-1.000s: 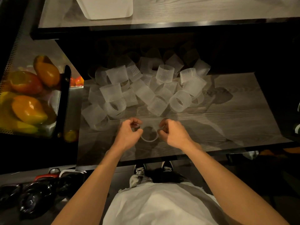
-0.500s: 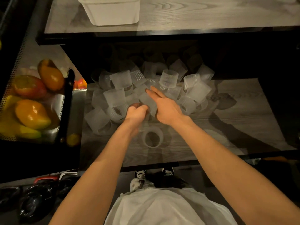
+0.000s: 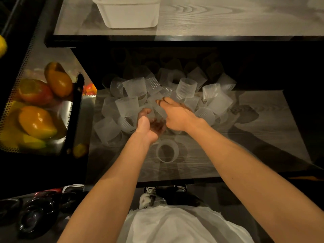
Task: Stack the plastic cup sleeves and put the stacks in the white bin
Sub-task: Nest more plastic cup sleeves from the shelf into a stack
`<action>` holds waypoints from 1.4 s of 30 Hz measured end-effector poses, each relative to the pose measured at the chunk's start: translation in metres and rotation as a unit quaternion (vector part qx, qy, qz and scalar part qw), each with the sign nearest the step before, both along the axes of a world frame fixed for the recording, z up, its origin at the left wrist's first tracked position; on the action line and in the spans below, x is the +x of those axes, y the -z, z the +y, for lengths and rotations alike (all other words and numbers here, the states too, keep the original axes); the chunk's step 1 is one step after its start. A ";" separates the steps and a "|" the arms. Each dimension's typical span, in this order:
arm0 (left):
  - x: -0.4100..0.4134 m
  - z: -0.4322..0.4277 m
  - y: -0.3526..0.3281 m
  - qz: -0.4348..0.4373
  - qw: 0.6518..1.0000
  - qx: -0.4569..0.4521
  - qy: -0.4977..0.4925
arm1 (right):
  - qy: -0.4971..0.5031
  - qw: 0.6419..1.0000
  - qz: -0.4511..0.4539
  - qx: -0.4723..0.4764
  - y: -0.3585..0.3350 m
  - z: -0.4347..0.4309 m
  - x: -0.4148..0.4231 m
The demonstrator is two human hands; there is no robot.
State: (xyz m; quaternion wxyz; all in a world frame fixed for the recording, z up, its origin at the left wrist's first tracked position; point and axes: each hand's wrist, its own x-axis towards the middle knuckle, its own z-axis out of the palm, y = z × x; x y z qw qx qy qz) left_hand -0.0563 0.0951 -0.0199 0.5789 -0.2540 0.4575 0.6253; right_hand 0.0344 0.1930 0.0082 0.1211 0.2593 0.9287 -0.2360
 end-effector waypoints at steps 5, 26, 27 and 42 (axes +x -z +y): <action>0.002 0.001 -0.004 0.001 1.000 -0.024 -0.001 | 0.012 0.999 0.026 0.014 -0.006 0.006 0.006; 0.018 -0.082 -0.005 0.345 0.880 0.000 0.327 | 0.072 0.975 0.000 -0.208 -0.001 -0.045 0.097; 0.020 -0.084 -0.004 0.351 0.877 -0.005 0.328 | 0.072 0.976 0.000 -0.205 0.001 -0.048 0.098; 0.019 -0.076 0.002 0.517 0.760 -0.093 0.383 | 0.083 0.986 -0.087 -0.114 0.028 -0.049 0.099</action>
